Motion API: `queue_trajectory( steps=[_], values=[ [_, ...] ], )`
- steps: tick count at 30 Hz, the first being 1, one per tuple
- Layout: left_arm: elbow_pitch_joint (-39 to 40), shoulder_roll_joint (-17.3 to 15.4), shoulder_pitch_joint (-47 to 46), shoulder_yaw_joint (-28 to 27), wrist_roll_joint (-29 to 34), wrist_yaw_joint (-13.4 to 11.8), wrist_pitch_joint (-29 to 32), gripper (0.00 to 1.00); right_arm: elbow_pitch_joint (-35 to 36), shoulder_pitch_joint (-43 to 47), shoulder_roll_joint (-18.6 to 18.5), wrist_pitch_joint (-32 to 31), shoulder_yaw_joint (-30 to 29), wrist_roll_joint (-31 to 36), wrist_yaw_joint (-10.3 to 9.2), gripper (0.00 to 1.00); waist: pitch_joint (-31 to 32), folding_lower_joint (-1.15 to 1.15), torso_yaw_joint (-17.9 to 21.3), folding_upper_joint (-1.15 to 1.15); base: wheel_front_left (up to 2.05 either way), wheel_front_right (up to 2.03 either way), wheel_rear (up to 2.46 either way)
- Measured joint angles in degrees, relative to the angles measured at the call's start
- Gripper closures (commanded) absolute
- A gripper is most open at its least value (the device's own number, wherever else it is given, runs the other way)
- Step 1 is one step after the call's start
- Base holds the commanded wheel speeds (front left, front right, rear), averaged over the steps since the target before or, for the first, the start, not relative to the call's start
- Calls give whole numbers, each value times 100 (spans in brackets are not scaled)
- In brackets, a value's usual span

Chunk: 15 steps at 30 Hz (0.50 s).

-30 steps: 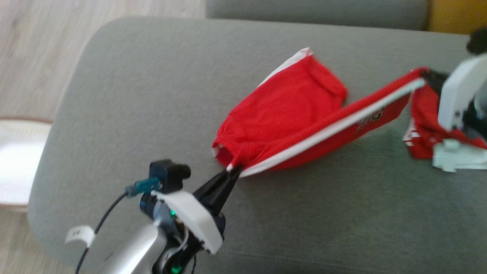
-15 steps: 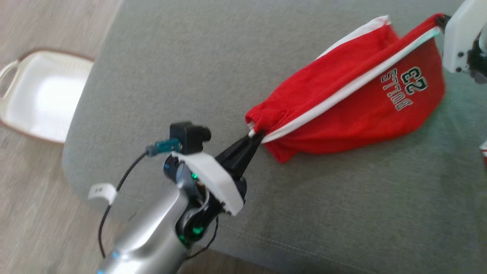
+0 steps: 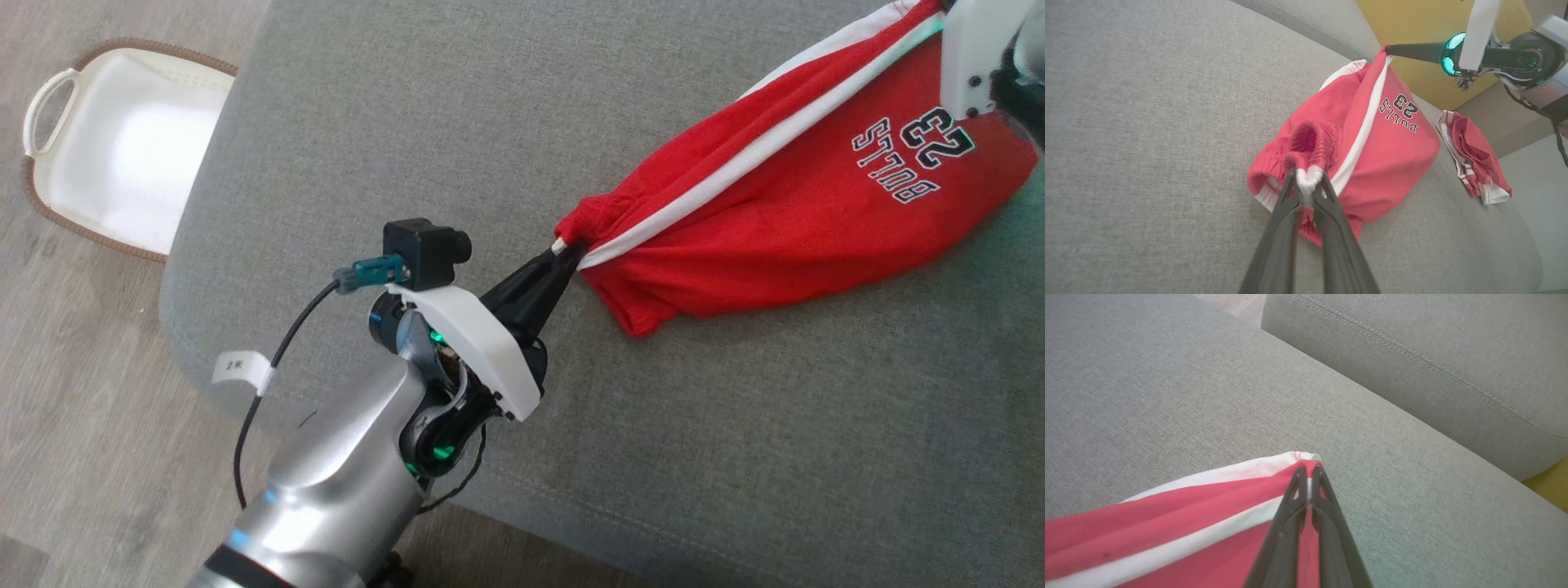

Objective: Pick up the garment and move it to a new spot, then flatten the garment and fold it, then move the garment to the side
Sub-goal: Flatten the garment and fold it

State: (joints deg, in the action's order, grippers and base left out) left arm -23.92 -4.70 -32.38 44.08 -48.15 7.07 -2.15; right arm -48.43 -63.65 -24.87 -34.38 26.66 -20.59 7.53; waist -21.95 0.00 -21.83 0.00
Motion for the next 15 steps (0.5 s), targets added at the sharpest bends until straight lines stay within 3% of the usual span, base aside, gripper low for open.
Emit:
queue_trajectory(
  steps=[2,3,4,5,6,15],
  values=[
    [-78,11,-46,26,-1,-1,-21,100,-135,-67,54,194,82,0,0,100,-17,0,18,0,0,0,0],
    [-120,10,-77,43,0,0,-23,100,-183,-96,76,326,114,0,0,25,-28,0,32,0,0,0,0],
    [-170,8,-104,55,2,0,-38,72,-249,-132,105,438,125,-4,0,0,-33,0,52,0,0,0,0],
    [-216,1,-124,58,14,-1,-101,4,-296,-163,131,558,151,-19,0,0,-32,0,77,0,0,0,0],
    [-256,1,-134,44,19,-3,-157,0,-331,-173,154,694,171,-45,0,0,-23,0,104,0,0,0,0],
    [-417,-138,-138,-277,19,-312,-557,0,-488,-155,248,1816,432,-560,0,0,341,0,437,0,0,0,0]
  ],
)
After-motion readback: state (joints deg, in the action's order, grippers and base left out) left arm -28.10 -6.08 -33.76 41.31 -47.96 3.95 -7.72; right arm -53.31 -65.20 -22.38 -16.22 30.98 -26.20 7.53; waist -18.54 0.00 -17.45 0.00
